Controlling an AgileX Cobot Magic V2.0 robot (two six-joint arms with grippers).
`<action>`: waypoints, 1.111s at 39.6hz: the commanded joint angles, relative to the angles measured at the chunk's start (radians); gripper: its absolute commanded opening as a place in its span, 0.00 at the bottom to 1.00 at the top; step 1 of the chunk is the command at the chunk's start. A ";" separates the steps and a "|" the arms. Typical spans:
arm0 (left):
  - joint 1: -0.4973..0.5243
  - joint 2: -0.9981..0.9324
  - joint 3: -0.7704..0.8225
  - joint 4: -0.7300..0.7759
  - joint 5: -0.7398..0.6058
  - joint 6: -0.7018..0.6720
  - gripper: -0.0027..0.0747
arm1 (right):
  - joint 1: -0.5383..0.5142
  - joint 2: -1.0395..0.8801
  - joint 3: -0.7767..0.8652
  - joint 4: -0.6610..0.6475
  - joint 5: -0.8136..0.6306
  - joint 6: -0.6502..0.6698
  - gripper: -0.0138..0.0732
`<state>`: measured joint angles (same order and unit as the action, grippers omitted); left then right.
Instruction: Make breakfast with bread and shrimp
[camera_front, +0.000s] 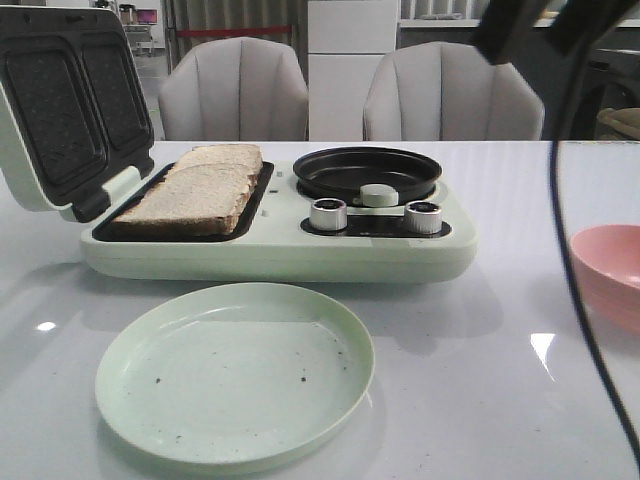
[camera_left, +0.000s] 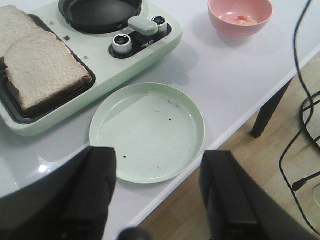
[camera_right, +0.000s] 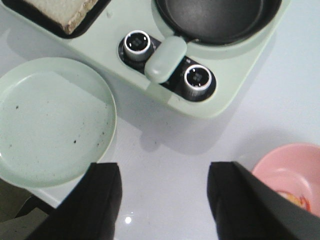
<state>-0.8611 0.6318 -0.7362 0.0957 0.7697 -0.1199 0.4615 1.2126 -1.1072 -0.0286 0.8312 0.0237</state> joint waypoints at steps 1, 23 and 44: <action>-0.007 -0.002 -0.029 0.006 -0.080 -0.001 0.60 | -0.003 -0.142 0.064 -0.015 -0.053 0.005 0.72; -0.002 0.197 -0.144 -0.010 0.087 -0.001 0.60 | -0.003 -0.463 0.288 -0.015 0.040 0.005 0.72; 0.529 0.597 -0.257 -0.174 0.183 0.205 0.60 | -0.003 -0.462 0.288 -0.014 0.041 0.005 0.72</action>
<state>-0.4392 1.2434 -0.9552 0.0000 0.9883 -0.0088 0.4615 0.7558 -0.7942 -0.0326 0.9237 0.0250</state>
